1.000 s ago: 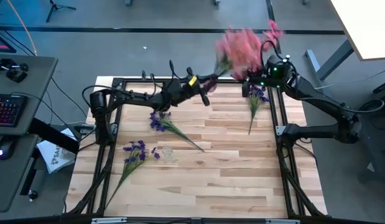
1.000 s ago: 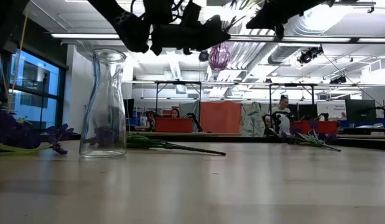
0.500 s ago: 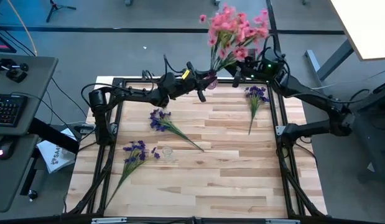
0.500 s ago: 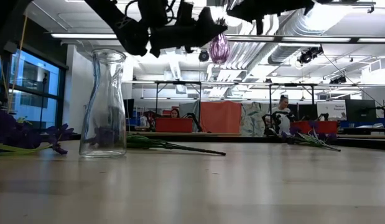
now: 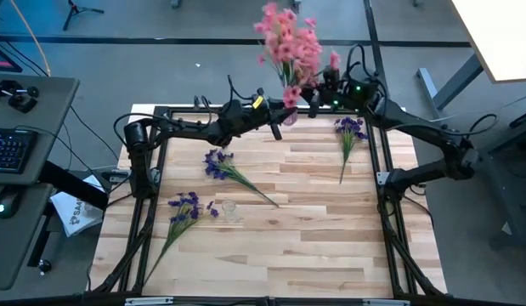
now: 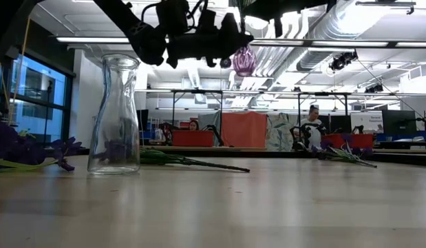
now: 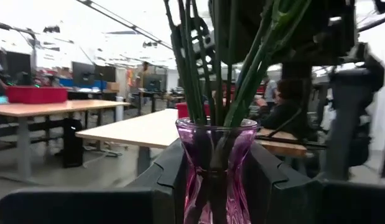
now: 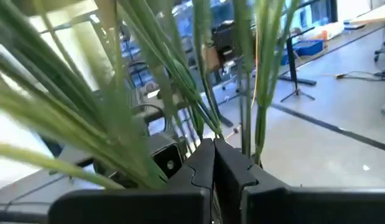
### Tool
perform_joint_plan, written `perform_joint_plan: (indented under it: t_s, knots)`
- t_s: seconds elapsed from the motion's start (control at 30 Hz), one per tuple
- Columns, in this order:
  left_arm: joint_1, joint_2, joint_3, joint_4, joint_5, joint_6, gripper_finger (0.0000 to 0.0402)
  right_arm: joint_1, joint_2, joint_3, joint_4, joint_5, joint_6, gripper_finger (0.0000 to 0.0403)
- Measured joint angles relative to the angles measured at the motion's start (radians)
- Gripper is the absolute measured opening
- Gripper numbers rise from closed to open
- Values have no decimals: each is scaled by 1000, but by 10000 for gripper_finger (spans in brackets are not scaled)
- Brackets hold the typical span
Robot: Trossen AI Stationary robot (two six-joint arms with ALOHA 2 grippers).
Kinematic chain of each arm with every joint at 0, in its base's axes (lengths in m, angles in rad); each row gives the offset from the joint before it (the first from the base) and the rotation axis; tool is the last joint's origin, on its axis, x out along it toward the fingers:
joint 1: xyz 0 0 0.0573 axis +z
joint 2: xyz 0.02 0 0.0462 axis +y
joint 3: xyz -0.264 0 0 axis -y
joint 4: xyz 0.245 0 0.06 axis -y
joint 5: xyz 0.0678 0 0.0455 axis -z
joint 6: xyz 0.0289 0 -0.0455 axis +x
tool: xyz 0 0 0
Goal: Sort flowers into vase by color
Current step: Adjust the pink flowers on the purple vase
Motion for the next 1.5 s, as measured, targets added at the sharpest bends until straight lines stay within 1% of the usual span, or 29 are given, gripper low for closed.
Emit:
perform_joint_plan:
  t_s: [0.23, 0.33, 0.4, 0.53, 0.67, 0.9, 1.03, 1.2, 1.33, 1.4, 1.5]
  knots:
    - [27, -8, 0, 30, 0, -99, 83, 0, -63, 70, -265, -11, -89, 0]
    - [35, -8, 0, 21, 4, -133, 83, 12, -72, 77, -353, -25, -91, 0]
    - [33, -8, 0, 22, 24, -134, 83, 22, -65, 75, -381, -22, -112, 0]
    - [20, -9, 0, 15, 38, -132, 83, 33, -40, 75, -327, 3, -135, 0]
    - [-3, -9, 0, -10, 35, -97, 83, 33, -2, 75, -249, 5, -114, 0]
    - [-25, -9, 0, -40, 26, -70, 82, 55, 77, 75, -152, -30, -86, 0]
    - [-26, -9, 0, -52, 33, -63, 82, 57, 61, 75, -196, 0, -107, 0]
    - [-4, -10, 0, -45, 35, -51, 82, 41, -3, 74, -252, 10, -109, 0]
    - [13, -10, 0, -47, 29, -52, 82, 47, -52, 74, -336, 10, -116, 0]
    - [16, -10, 0, -46, 27, -57, 82, 47, -70, 74, -372, 28, -129, 0]
    - [5, -10, 0, -46, 38, -61, 82, 40, -79, 74, -370, 70, -159, 0]
